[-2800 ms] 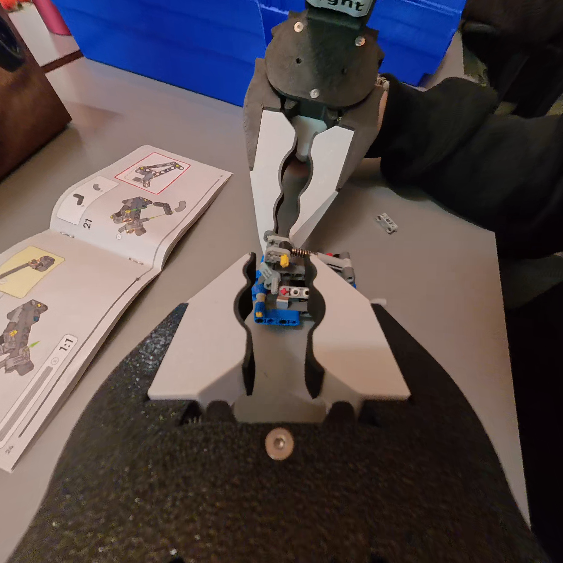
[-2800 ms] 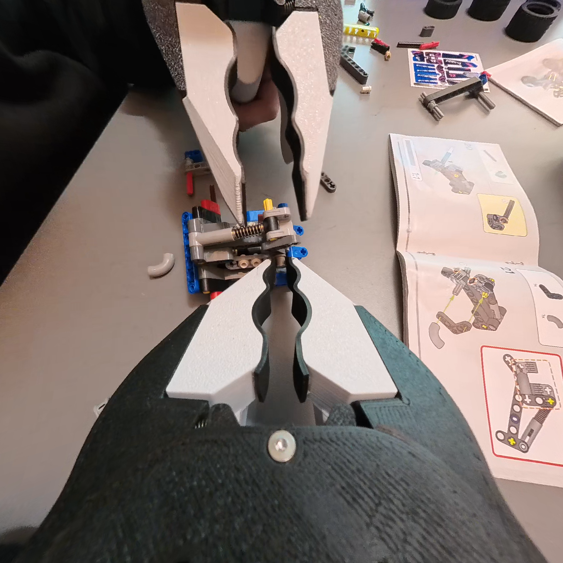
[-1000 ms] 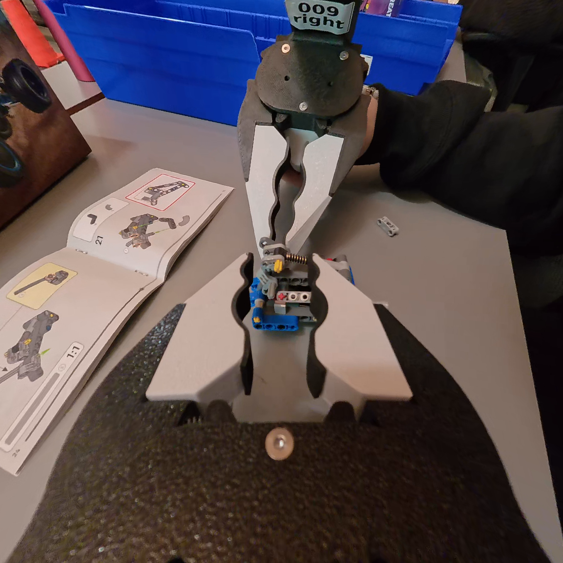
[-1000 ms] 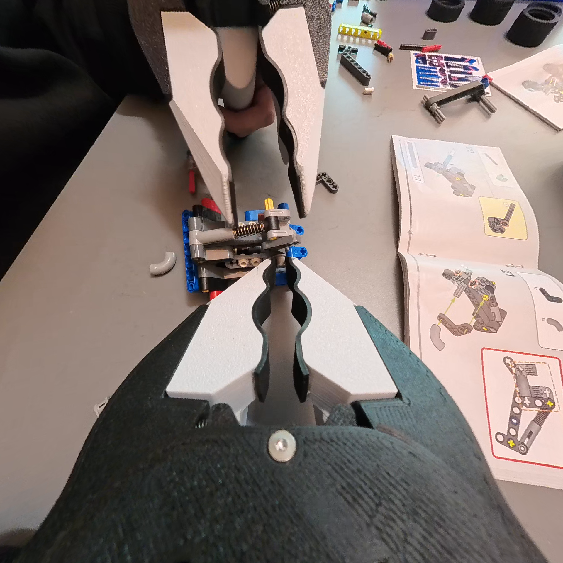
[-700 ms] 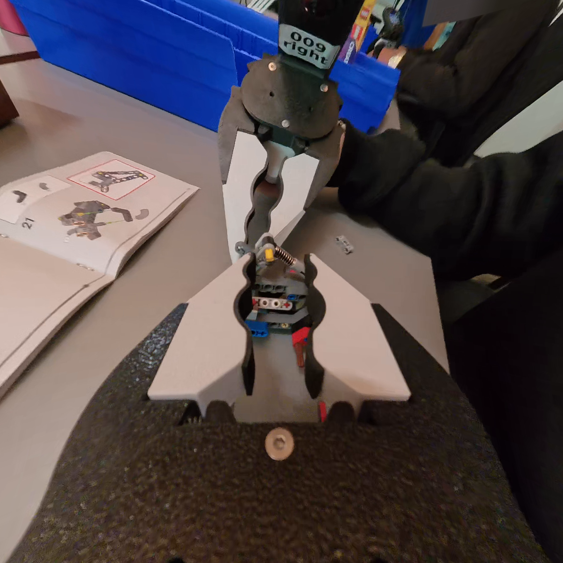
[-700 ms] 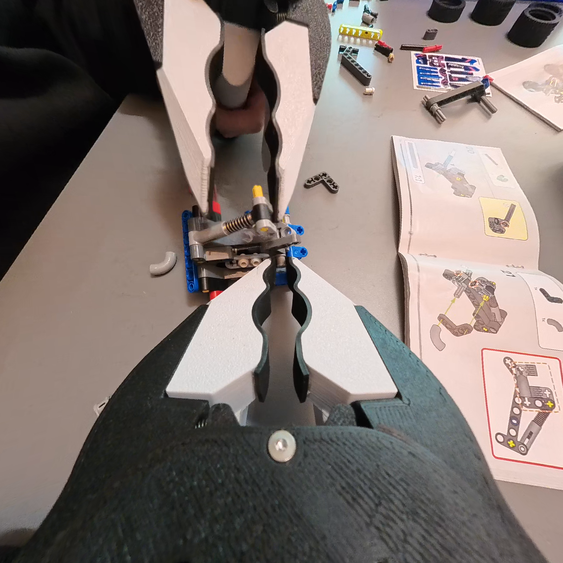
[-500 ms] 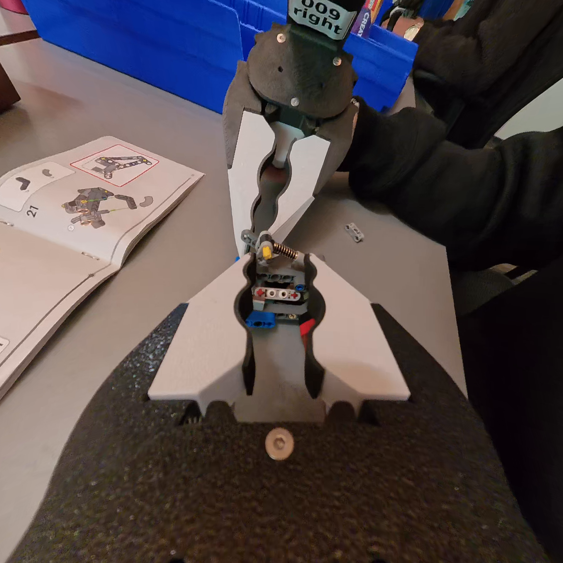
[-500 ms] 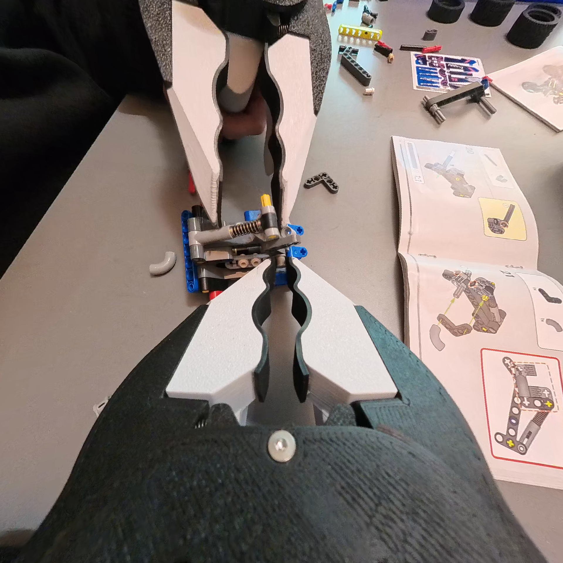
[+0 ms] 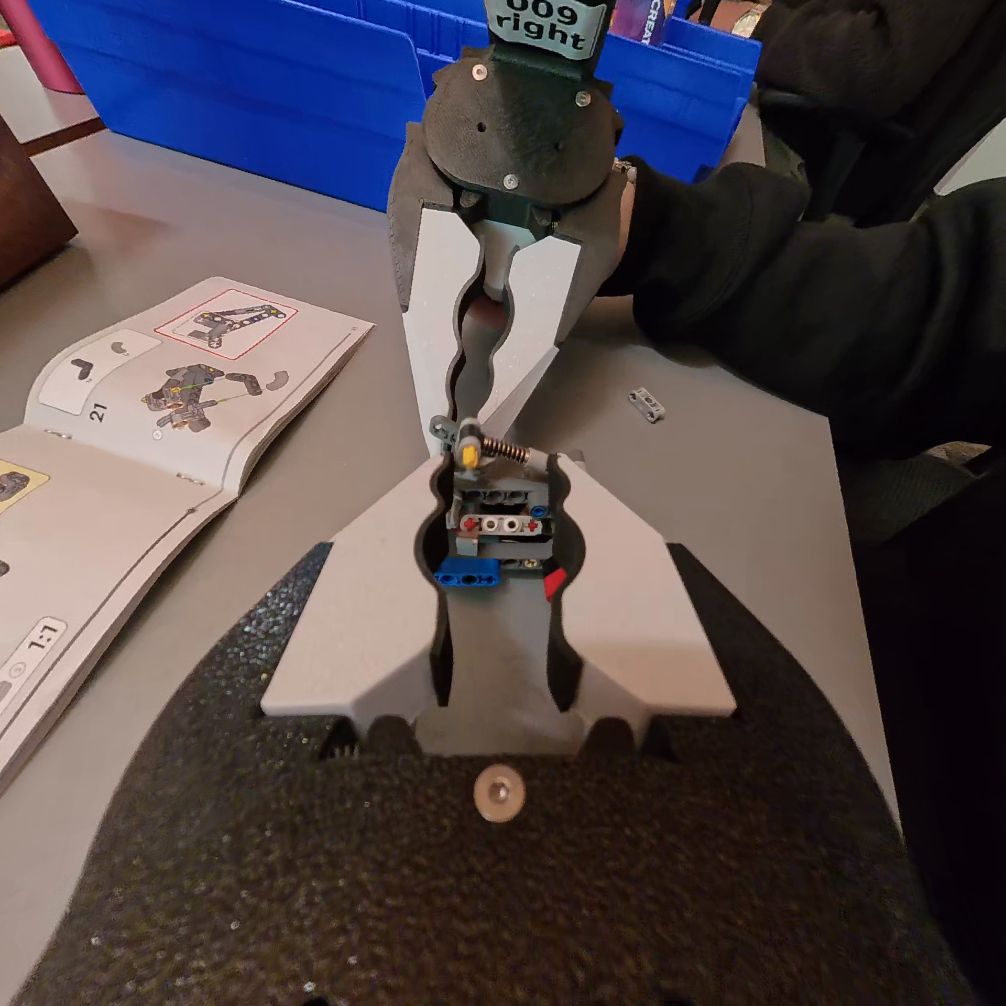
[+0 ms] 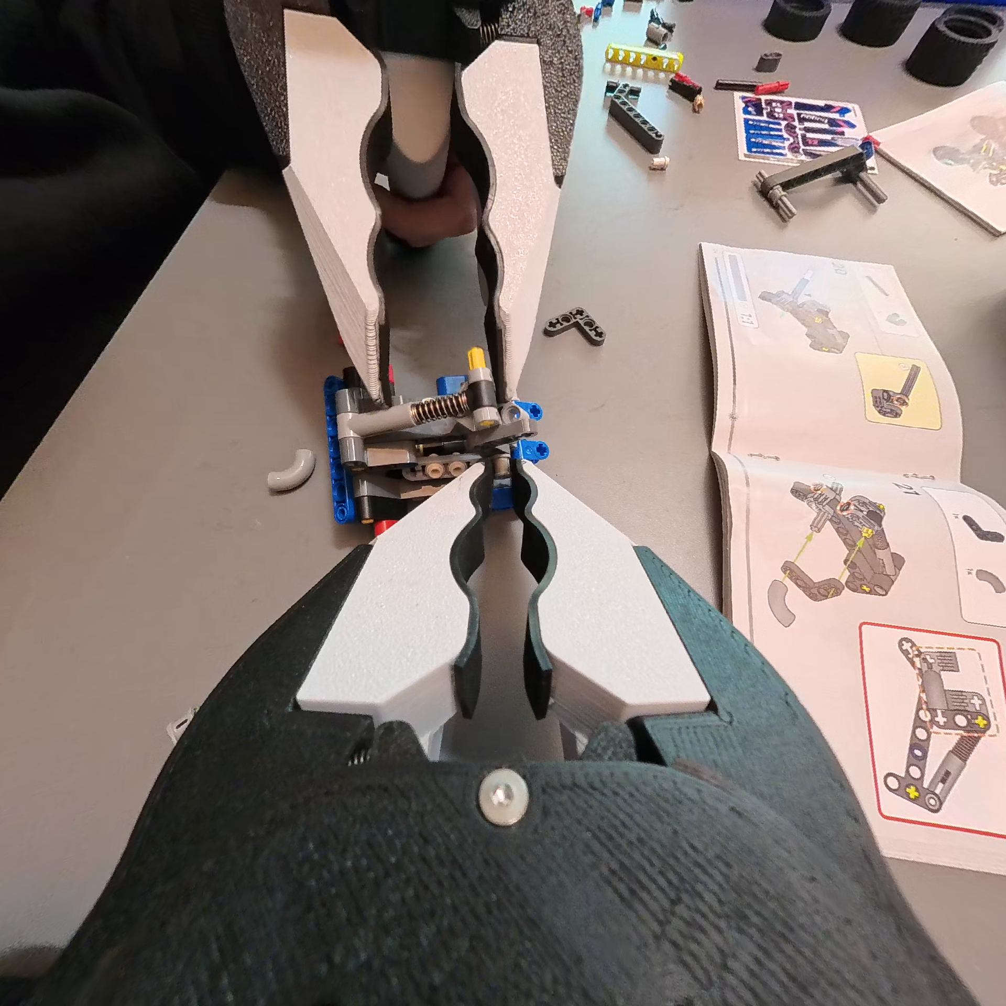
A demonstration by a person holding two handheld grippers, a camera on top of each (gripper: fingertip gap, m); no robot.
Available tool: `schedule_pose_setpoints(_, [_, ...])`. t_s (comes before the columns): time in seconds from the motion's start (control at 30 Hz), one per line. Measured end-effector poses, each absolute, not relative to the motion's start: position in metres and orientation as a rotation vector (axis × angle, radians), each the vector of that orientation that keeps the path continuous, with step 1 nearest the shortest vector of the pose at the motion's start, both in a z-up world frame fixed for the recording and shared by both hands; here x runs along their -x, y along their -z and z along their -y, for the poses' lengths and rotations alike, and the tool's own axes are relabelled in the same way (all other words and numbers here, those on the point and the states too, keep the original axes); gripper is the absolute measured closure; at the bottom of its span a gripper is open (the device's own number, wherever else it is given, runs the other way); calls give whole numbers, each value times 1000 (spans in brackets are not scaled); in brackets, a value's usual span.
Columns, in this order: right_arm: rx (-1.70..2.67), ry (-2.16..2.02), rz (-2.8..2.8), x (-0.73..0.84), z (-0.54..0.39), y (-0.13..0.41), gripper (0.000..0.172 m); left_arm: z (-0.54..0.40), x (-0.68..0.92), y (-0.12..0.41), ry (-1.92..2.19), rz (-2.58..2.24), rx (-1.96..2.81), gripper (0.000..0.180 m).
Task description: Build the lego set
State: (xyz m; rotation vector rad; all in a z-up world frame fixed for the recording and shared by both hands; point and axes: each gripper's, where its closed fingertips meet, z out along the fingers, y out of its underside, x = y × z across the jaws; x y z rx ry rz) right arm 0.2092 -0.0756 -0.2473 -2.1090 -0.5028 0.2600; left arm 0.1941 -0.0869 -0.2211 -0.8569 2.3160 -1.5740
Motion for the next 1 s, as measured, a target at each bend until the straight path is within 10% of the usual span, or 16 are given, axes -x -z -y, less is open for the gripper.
schedule_pose_setpoints(1.0, [1990,-181,602,-206,65,235,168,31,-180,212,1675,-2242,928,147])
